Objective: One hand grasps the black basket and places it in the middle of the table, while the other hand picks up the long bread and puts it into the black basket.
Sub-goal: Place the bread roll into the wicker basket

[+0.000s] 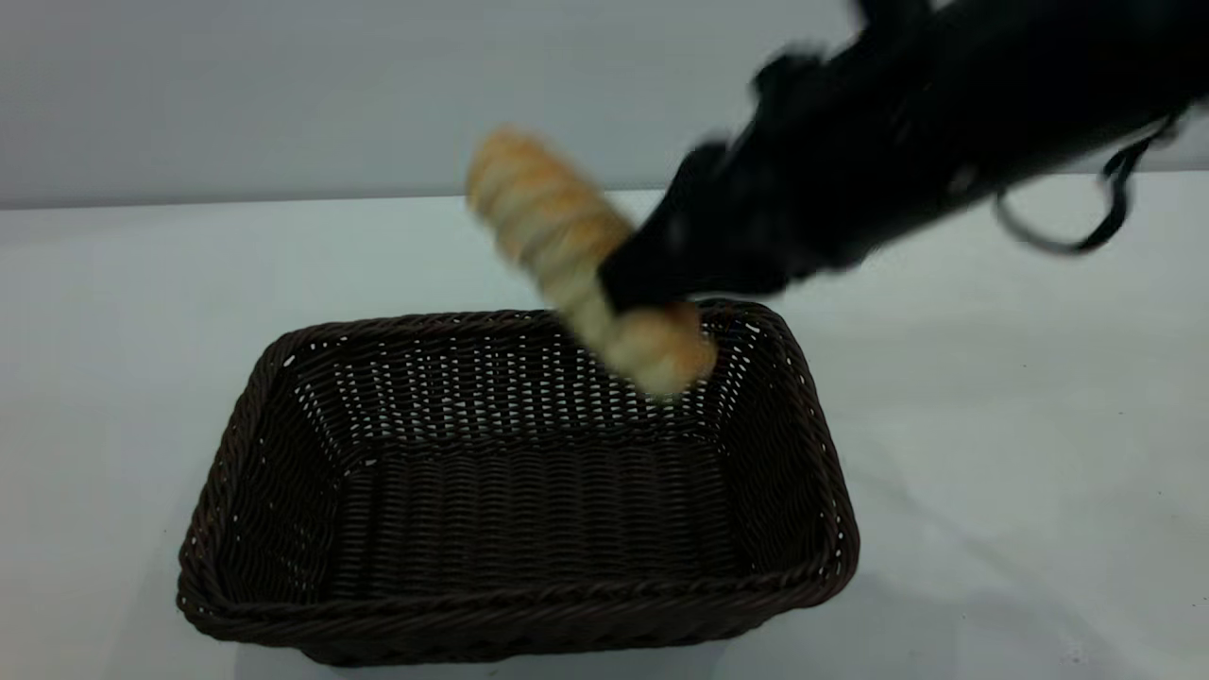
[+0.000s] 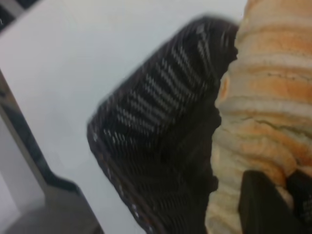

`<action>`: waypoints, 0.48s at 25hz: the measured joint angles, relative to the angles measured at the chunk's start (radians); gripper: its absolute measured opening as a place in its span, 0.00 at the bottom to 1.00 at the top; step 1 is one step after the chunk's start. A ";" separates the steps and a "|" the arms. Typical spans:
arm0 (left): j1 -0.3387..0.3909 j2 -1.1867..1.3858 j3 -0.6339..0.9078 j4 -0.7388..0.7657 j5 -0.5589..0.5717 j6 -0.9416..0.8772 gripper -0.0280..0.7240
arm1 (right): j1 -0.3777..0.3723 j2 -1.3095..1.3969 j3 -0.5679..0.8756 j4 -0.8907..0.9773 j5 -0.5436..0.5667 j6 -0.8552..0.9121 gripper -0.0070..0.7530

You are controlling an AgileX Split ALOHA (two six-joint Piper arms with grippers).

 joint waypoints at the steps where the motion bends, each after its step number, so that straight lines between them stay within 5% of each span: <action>1: 0.000 0.000 0.000 0.000 0.000 0.000 0.83 | 0.008 0.028 0.000 0.020 -0.011 -0.023 0.06; 8: -0.002 0.000 0.000 0.000 0.000 0.000 0.83 | 0.011 0.197 -0.020 0.081 -0.021 -0.089 0.07; 12: -0.002 0.000 0.000 0.000 0.000 0.000 0.83 | 0.011 0.217 -0.055 0.084 -0.005 -0.088 0.27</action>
